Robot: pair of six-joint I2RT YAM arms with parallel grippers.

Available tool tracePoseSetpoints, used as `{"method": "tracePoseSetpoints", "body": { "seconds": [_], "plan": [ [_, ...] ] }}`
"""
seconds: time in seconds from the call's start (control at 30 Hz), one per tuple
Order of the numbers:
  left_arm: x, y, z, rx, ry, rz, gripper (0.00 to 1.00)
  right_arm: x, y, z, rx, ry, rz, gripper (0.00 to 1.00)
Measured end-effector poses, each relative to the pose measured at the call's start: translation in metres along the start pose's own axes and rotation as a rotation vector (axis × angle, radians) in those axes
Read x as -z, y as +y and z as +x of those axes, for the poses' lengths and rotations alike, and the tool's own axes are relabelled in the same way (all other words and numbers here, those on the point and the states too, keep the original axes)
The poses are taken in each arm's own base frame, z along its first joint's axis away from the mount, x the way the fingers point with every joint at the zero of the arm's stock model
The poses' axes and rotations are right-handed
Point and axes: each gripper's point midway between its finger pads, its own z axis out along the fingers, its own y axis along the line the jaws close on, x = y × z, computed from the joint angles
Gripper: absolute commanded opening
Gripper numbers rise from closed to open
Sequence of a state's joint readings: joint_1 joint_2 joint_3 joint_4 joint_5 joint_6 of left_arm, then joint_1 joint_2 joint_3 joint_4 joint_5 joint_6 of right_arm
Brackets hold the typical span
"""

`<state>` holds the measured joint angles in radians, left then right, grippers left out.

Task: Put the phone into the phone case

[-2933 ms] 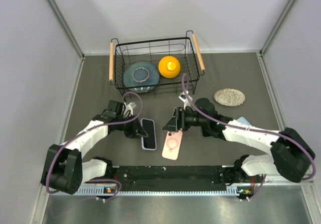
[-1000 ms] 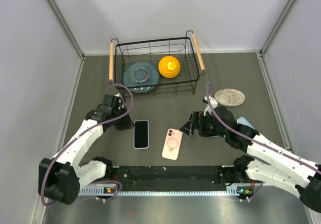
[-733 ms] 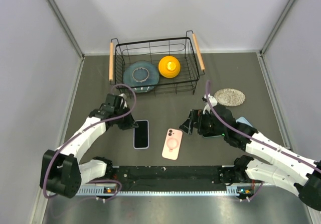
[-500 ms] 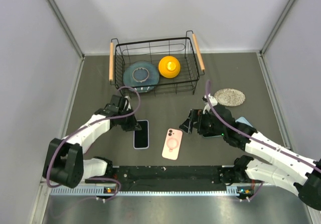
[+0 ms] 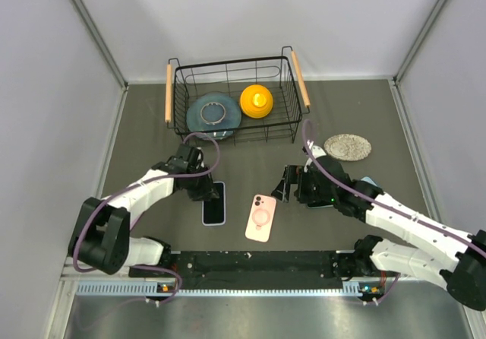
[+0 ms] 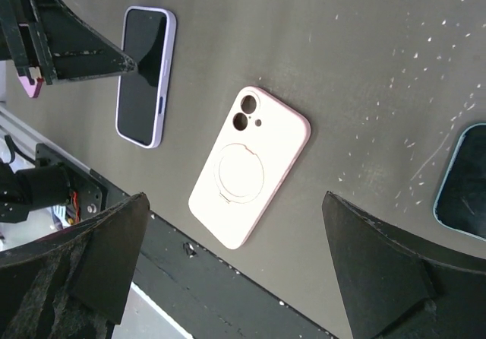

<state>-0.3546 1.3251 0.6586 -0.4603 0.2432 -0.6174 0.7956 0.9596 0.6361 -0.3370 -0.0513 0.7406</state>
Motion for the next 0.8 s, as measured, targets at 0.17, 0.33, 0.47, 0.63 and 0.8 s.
{"method": "tracePoseSetpoints", "body": {
  "seconds": [0.17, 0.33, 0.47, 0.63, 0.8],
  "plan": [
    [0.013, -0.030, -0.016, -0.104, -0.086, -0.012, 0.89, 0.010, -0.005, -0.009, 0.030, -0.039, 0.034, 0.98],
    [0.018, -0.057, -0.012, -0.226, -0.135, -0.052, 0.88, 0.021, -0.010, -0.006, 0.046, -0.040, 0.051, 0.98],
    [0.014, -0.084, -0.001, -0.327, -0.152, -0.082, 0.88, 0.039, -0.010, -0.010, 0.044, -0.085, 0.041, 0.97],
    [-0.005, -0.111, 0.027, -0.435, -0.097, -0.115, 0.91, 0.068, -0.002, -0.026, 0.008, -0.212, -0.019, 0.96],
    [-0.035, -0.136, 0.060, -0.564, -0.018, -0.177, 0.98, 0.087, -0.012, -0.026, -0.054, -0.309, -0.043, 0.96]
  ]
}}
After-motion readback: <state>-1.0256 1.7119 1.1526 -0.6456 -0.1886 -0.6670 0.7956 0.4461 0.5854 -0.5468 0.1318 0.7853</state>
